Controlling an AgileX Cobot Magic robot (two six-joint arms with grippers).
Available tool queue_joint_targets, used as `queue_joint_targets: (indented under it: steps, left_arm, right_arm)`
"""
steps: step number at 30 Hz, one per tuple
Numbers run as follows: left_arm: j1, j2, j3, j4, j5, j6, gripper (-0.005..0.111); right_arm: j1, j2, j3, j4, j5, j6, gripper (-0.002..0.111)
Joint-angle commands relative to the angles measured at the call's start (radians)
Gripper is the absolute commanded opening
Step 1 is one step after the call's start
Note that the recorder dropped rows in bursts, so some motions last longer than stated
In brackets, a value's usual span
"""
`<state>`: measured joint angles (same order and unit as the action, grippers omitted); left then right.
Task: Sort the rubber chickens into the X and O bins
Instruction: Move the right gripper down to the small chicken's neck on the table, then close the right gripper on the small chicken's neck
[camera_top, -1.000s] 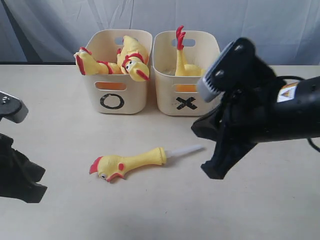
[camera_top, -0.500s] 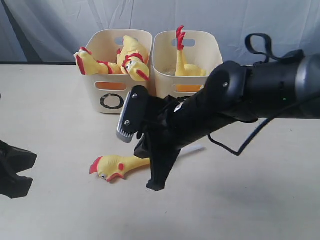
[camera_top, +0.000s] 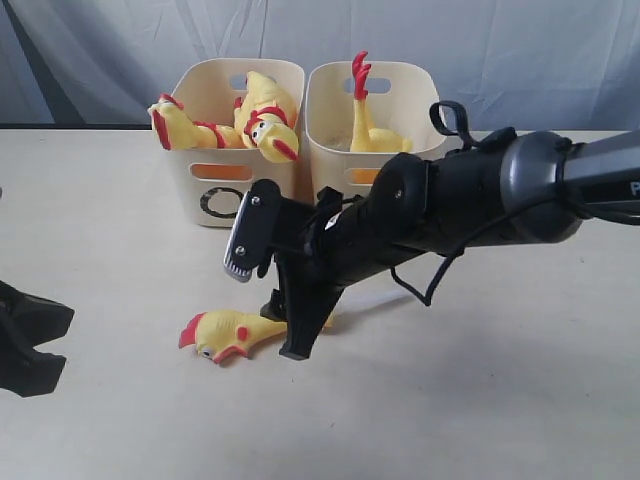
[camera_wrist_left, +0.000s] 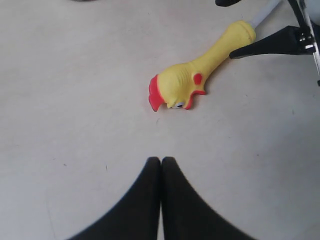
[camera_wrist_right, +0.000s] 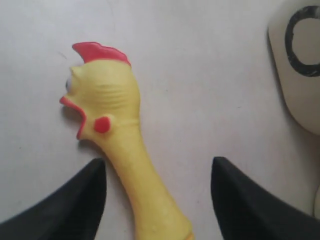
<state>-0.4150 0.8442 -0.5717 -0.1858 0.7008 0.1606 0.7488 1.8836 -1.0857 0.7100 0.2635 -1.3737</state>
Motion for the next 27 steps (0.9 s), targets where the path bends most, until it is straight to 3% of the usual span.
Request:
queue_joint_targets:
  steps: [1,16,23,27]
  left_arm:
    - [0.004,-0.007,0.007,-0.002,-0.003,-0.004,0.0]
    - [0.004,-0.007,0.007,-0.006,-0.003,-0.004,0.0]
    - [0.004,-0.007,0.007,-0.006,-0.003,-0.004,0.0]
    - [0.004,-0.007,0.007,-0.006,-0.003,-0.004,0.0]
  right_arm:
    - [0.001,0.028,-0.006,-0.007,-0.02,-0.002,0.058]
    - [0.001,0.121,-0.01,-0.032,-0.086,-0.012,0.058]
    - [0.001,0.163,-0.065,-0.048,-0.008,0.006,0.058]
    - [0.001,0.179,-0.092,-0.048,0.046,0.025,0.044]
